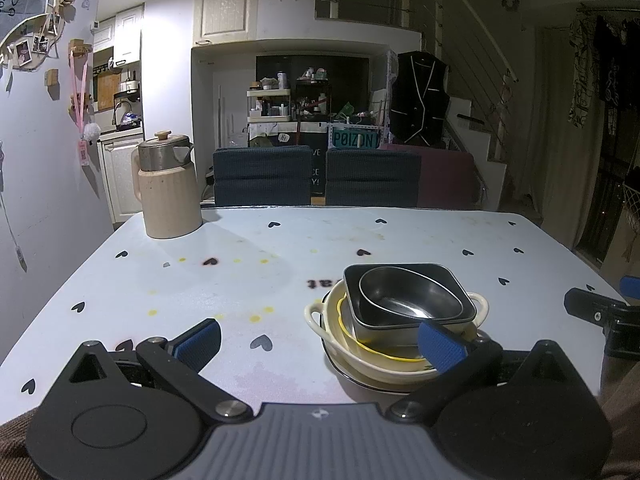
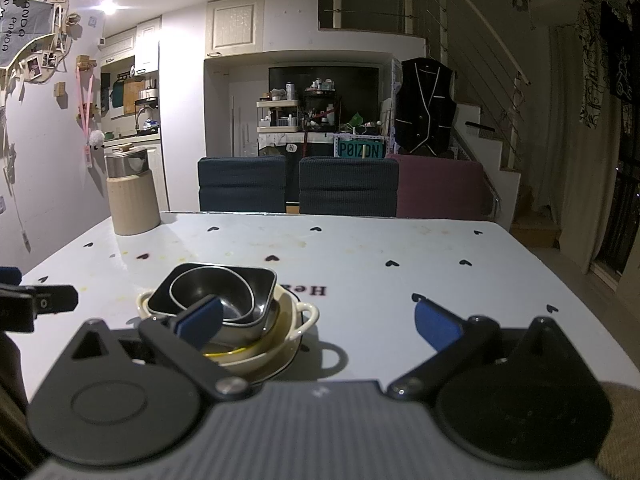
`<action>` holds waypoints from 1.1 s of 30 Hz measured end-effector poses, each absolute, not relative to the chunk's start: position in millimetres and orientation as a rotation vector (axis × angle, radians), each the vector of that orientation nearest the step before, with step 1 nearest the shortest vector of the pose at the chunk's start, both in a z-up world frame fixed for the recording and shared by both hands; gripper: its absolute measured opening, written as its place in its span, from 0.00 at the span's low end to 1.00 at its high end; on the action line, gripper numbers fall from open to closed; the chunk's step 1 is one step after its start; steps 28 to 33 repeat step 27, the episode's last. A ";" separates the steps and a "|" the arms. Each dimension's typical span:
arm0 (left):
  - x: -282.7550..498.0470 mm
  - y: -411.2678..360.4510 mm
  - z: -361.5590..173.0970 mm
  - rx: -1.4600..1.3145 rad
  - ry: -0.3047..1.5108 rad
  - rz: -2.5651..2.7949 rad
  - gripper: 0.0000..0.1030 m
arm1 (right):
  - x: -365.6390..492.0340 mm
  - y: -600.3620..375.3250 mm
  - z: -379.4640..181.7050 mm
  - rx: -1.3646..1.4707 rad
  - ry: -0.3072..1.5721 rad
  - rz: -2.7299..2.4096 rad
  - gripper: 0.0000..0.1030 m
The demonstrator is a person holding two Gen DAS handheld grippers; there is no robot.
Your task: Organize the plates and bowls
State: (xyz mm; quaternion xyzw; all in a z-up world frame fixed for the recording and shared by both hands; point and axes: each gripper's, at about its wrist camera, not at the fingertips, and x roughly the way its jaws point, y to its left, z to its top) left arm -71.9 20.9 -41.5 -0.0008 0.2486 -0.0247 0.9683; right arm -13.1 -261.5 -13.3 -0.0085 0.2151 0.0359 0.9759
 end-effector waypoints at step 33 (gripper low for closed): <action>-70.6 23.2 -39.3 0.008 0.505 -0.042 1.00 | -12.5 -261.4 -13.5 -0.016 0.433 0.074 1.00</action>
